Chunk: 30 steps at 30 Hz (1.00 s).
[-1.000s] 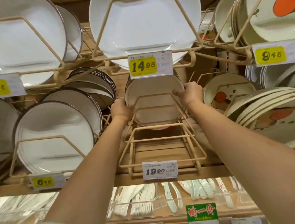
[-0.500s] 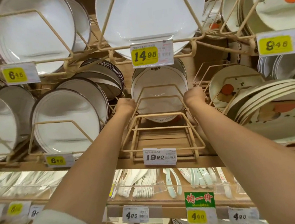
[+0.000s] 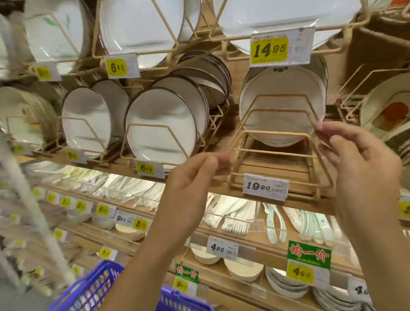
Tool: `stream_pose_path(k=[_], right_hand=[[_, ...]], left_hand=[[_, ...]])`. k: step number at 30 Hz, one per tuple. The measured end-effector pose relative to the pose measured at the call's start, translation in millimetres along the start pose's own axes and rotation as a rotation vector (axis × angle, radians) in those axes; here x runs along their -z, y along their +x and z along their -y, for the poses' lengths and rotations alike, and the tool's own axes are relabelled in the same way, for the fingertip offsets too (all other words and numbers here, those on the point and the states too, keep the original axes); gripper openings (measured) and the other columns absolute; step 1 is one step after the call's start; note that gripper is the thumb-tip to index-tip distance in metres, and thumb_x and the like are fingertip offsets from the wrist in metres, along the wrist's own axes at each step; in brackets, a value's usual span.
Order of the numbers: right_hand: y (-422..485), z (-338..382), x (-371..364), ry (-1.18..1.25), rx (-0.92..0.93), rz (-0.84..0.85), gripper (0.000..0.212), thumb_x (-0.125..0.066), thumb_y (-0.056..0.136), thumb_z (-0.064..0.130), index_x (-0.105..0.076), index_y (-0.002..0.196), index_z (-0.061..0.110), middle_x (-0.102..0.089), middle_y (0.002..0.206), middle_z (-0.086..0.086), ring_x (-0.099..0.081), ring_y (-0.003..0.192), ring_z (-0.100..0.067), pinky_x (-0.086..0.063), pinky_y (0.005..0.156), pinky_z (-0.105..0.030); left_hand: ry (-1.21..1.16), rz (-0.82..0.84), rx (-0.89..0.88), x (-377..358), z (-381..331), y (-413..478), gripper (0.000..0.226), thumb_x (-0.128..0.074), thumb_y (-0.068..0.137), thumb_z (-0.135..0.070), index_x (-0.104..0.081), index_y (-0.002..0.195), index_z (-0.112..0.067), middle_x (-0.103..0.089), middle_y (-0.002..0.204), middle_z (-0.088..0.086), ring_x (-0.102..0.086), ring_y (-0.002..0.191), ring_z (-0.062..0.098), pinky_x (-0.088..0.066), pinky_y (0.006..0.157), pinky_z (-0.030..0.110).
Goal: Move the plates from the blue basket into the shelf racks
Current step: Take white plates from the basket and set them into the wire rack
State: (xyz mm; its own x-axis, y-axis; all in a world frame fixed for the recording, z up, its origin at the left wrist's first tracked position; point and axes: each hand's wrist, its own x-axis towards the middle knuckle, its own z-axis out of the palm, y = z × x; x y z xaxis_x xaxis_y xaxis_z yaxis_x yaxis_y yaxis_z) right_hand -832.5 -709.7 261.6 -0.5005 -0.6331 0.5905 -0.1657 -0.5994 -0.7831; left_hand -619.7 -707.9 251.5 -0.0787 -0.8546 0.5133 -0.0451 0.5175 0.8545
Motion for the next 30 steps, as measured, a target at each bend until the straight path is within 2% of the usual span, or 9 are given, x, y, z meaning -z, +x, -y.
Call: stream_pose_path(k=[3, 6, 10, 13, 16, 18, 21, 25, 30], right_hand=[[-54.2, 4.0, 0.9, 0.071, -0.020, 0.117, 0.027, -0.052, 0.086, 0.024, -0.073, 0.101, 0.032, -0.072, 0.108, 0.009, -0.066, 0.107, -0.009, -0.053, 0.091, -0.025], [-103.0, -0.2, -10.4, 0.129, -0.126, 0.254, 0.027, -0.054, 0.085, 0.017, -0.074, 0.098, 0.029, -0.074, 0.103, 0.007, -0.068, 0.101, -0.010, -0.053, 0.088, -0.022], [-166.3, -23.2, -36.9, 0.131, -0.366, 0.405, 0.031, -0.053, 0.091, -0.002, -0.075, 0.088, 0.019, -0.076, 0.093, -0.003, -0.072, 0.091, -0.015, -0.055, 0.084, -0.023], [-215.6, -47.3, -62.0, 0.086, -0.543, 0.471, 0.030, -0.052, 0.091, -0.007, -0.073, 0.082, 0.013, -0.076, 0.085, -0.005, -0.073, 0.081, -0.015, -0.056, 0.071, -0.016], [-272.4, -68.2, -91.1, 0.054, -0.701, 0.517, 0.031, -0.050, 0.090, -0.012, -0.071, 0.081, 0.010, -0.075, 0.084, -0.013, -0.072, 0.074, -0.017, -0.057, 0.066, -0.017], [-310.2, -78.1, -112.1, 0.055, -0.813, 0.551, 0.031, -0.048, 0.090, -0.013, -0.070, 0.082, 0.007, -0.075, 0.082, -0.015, -0.072, 0.071, -0.018, -0.057, 0.064, -0.018], [-355.3, -89.9, -137.8, -0.019, -0.919, 0.592, 0.027, -0.048, 0.092, -0.009, -0.069, 0.086, 0.007, -0.075, 0.076, -0.007, -0.071, 0.070, -0.017, -0.057, 0.063, -0.024], [-391.2, -107.2, -158.4, -0.146, -1.029, 0.698, 0.019, -0.050, 0.093, -0.003, -0.067, 0.092, 0.003, -0.074, 0.083, -0.013, -0.067, 0.078, -0.026, -0.051, 0.073, -0.035], [-414.1, -150.7, -173.4, -0.319, -1.145, 0.724, 0.020, -0.045, 0.095, -0.002, -0.064, 0.093, 0.004, -0.070, 0.087, -0.017, -0.062, 0.075, -0.027, -0.048, 0.065, -0.031]], left_hand=[[-0.039, -0.039, 0.069, 20.5, 14.0, -50.8, 0.025, -0.050, 0.095, -0.029, -0.073, 0.098, -0.020, -0.075, 0.100, 0.000, -0.070, 0.098, 0.016, -0.055, 0.085, 0.027], [-0.084, -0.099, 0.237, 38.4, 42.5, -94.7, 0.023, -0.051, 0.095, -0.022, -0.072, 0.098, -0.012, -0.076, 0.095, 0.004, -0.071, 0.092, 0.019, -0.056, 0.080, 0.028], [-0.081, -0.177, 0.438, 82.3, 79.4, -152.5, 0.024, -0.046, 0.096, -0.007, -0.070, 0.095, -0.007, -0.076, 0.090, 0.007, -0.072, 0.086, 0.019, -0.055, 0.073, 0.024], [-0.059, -0.277, 0.579, 133.5, 94.2, -194.9, 0.024, -0.044, 0.097, -0.002, -0.068, 0.095, -0.005, -0.077, 0.083, 0.007, -0.072, 0.076, 0.015, -0.053, 0.065, 0.023], [-0.055, -0.362, 0.673, 186.2, 102.0, -236.6, 0.025, -0.044, 0.097, 0.000, -0.067, 0.090, -0.005, -0.076, 0.078, 0.008, -0.070, 0.067, 0.015, -0.052, 0.057, 0.021], [-0.055, -0.400, 0.747, 217.8, 109.8, -260.0, 0.025, -0.043, 0.098, -0.001, -0.066, 0.089, -0.005, -0.076, 0.074, 0.008, -0.069, 0.062, 0.013, -0.053, 0.054, 0.020], [-0.001, -0.410, 0.872, 253.8, 127.6, -287.4, 0.024, -0.043, 0.099, -0.002, -0.065, 0.091, -0.005, -0.075, 0.070, 0.004, -0.066, 0.061, 0.014, -0.051, 0.057, 0.022], [0.071, -0.368, 1.007, 282.4, 156.3, -314.2, 0.022, -0.044, 0.098, -0.004, -0.064, 0.091, -0.008, -0.073, 0.074, 0.005, -0.062, 0.065, 0.016, -0.047, 0.055, 0.021], [0.104, -0.350, 1.116, 312.1, 196.6, -327.7, 0.017, -0.046, 0.097, -0.007, -0.063, 0.093, -0.009, -0.072, 0.077, 0.004, -0.061, 0.063, 0.012, -0.045, 0.056, 0.022]])
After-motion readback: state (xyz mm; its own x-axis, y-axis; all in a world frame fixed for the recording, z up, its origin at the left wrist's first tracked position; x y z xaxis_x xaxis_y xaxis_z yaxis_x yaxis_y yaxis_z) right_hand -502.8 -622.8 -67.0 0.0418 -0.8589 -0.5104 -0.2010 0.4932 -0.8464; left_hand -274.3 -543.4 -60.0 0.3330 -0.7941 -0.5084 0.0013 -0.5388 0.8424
